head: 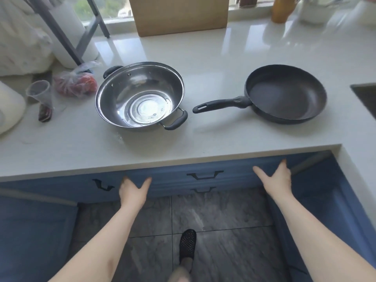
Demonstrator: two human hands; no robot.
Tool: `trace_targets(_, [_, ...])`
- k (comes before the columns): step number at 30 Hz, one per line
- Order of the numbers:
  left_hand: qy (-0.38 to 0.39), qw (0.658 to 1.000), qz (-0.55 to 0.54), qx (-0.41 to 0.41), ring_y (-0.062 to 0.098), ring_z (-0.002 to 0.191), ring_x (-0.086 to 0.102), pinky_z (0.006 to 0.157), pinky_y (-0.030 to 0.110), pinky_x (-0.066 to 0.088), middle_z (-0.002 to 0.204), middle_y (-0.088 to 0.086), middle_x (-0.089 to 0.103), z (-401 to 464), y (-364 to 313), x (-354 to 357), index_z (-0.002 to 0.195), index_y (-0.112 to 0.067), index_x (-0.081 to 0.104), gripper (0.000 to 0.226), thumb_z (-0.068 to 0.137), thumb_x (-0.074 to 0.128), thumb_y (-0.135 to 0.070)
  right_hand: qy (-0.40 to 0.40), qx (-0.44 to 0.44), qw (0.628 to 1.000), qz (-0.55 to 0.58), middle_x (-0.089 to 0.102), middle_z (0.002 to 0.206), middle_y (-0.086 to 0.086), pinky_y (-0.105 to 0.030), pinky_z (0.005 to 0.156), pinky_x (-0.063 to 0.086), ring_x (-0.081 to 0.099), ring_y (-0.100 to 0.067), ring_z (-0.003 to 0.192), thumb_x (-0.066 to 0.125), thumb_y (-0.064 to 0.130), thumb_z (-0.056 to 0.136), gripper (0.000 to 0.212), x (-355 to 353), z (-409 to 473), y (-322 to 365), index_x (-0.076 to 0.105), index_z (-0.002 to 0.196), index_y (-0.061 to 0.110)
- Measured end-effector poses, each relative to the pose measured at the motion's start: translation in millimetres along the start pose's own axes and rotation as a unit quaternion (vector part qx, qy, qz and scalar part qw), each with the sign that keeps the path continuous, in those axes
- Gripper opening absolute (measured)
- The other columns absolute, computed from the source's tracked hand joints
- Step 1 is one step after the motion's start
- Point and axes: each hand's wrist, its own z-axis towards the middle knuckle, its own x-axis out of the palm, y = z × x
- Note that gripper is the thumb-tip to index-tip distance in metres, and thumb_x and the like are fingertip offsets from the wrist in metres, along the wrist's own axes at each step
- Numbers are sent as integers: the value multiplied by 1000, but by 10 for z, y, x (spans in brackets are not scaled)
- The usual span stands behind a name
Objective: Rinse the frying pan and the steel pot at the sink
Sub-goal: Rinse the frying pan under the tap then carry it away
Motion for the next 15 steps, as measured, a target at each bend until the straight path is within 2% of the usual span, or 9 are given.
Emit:
trace_targets(3, [24,999,10,40,31,147,18,118,49,25,161,13,18,-456,-117,-9,156,-7,8,100,87,65,-51,25,-13,999,21,17,158,-15,-47,116,26,20,-29,145,72,51,80,108,-307,-368,-136,4,156,12])
trace_targets(8, [71,986,-7,153,22,150,9,121,42,16,164,3,10,-1333,-645,107,157,-15,3,98,89,64,-49,3,-47,998,43,15,159,-12,-46,116,26,20,-28,145,73,50,80,108,-1168,-831,-318,4,156,16])
trace_targets(15, [90,947,-13,308,19,151,6,121,37,12,164,3,9,-1999,-1669,275,157,-12,4,96,90,62,-49,-77,-96,992,27,33,149,-19,-46,110,34,34,-34,136,75,50,77,103,-2215,-719,-245,16,152,11])
